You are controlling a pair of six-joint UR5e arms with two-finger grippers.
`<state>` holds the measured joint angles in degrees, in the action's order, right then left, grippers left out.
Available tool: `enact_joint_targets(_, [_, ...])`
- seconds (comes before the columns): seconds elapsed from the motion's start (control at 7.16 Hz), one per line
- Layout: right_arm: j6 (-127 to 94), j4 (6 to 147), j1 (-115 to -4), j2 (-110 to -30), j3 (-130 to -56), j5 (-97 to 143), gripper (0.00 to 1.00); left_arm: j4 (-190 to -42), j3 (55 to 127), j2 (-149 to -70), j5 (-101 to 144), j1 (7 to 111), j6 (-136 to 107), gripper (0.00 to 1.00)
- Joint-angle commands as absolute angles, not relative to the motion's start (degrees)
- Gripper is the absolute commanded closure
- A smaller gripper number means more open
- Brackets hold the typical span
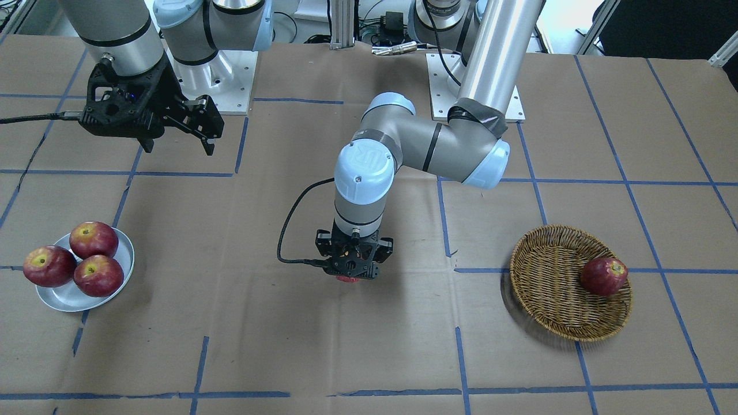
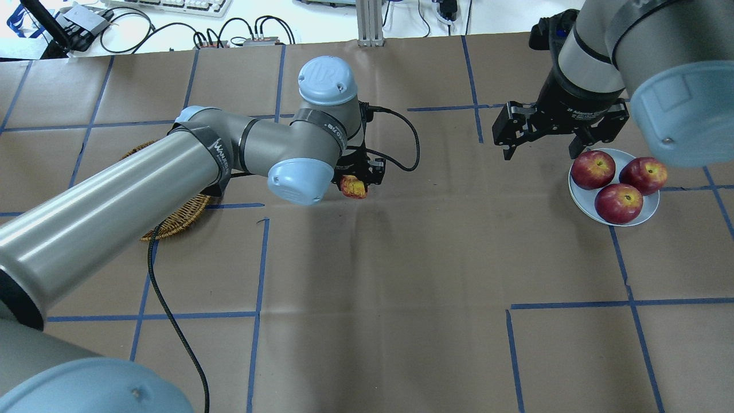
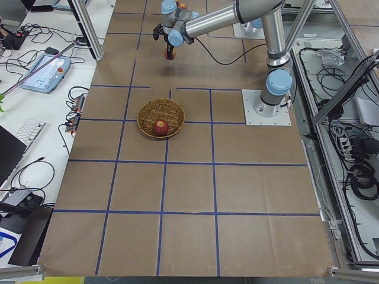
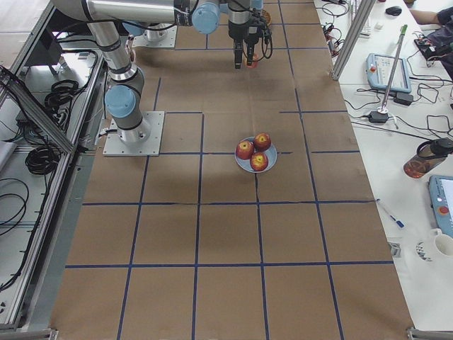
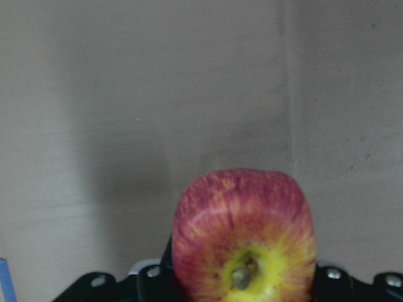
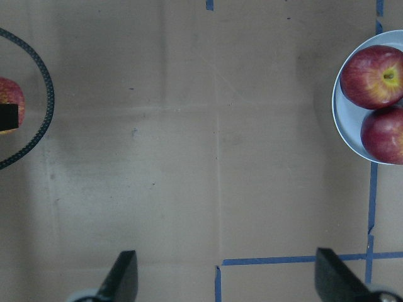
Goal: Transfer apple from basket to plate
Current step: 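Carry the apple with the left gripper toward the table center, then set the apple on the table and withdraw the left gripper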
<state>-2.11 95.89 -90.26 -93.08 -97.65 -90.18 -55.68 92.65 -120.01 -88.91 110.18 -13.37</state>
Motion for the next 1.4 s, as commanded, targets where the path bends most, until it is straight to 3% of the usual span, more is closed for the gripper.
enact_joint_targets(0.0, [-2.11,95.89,-90.26,-93.08,-97.65,-90.18,0.00,-55.55,88.96,-124.43,-89.38,112.06,-14.67,0.47])
enact_joint_targets(0.42, [-2.11,95.89,-90.26,-93.08,-97.65,-90.18,0.00,-55.37,90.97,-124.71,-90.44,112.15,-13.98,0.47])
enact_joint_targets(0.56, [-2.11,95.98,-90.26,-93.08,-97.65,-90.18,0.00,-55.37,90.97,-124.98,-90.53,112.15,-13.97,0.37])
enact_joint_targets(0.7, [-2.11,95.98,-90.26,-93.08,-97.65,-90.18,0.00,-55.20,90.62,-124.89,-90.27,112.15,-14.84,0.02])
enact_joint_targets(1.12, [-2.11,95.98,-90.26,-93.08,-97.65,-90.18,0.00,-57.12,89.57,-121.57,-90.62,112.06,-15.38,0.01])
enact_joint_targets(1.26, [-2.11,95.98,-90.26,-93.08,-97.65,-90.18,0.00,-63.05,88.26,-117.03,-90.62,111.19,-15.38,0.01])
